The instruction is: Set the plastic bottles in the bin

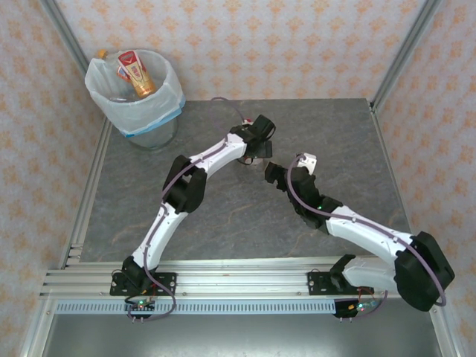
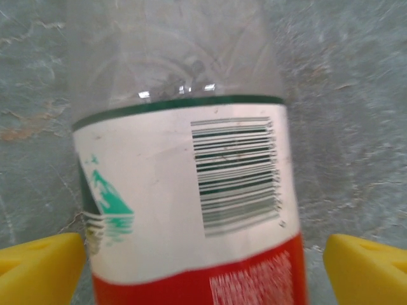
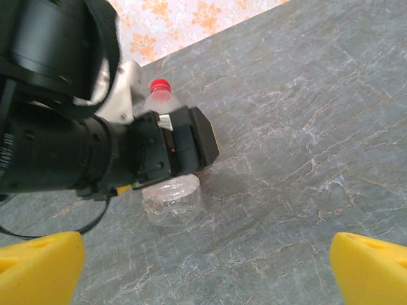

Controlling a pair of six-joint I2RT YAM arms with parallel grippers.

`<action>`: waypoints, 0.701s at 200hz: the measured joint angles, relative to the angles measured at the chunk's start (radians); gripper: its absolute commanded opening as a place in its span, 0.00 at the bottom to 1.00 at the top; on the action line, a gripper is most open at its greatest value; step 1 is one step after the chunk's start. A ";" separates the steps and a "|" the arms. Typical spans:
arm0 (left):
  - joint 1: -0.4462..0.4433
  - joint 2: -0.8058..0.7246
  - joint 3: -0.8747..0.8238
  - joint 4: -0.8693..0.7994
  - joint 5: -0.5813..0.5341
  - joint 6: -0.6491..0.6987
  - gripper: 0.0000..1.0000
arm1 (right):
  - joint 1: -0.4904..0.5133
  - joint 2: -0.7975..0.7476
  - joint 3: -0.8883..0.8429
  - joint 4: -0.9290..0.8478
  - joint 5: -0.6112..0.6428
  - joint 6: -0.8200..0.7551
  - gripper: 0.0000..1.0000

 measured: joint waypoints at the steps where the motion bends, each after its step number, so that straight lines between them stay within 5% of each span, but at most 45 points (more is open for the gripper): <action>1: 0.000 0.002 0.002 -0.001 0.000 0.001 0.94 | 0.000 -0.002 0.000 -0.001 0.000 0.000 0.99; 83: 0.000 0.057 0.086 -0.056 -0.032 0.044 0.64 | 0.000 -0.039 -0.029 -0.010 -0.008 -0.020 0.99; 140: 0.000 -0.069 -0.058 -0.051 -0.043 0.082 0.61 | 0.000 -0.039 -0.029 0.033 -0.017 -0.045 0.99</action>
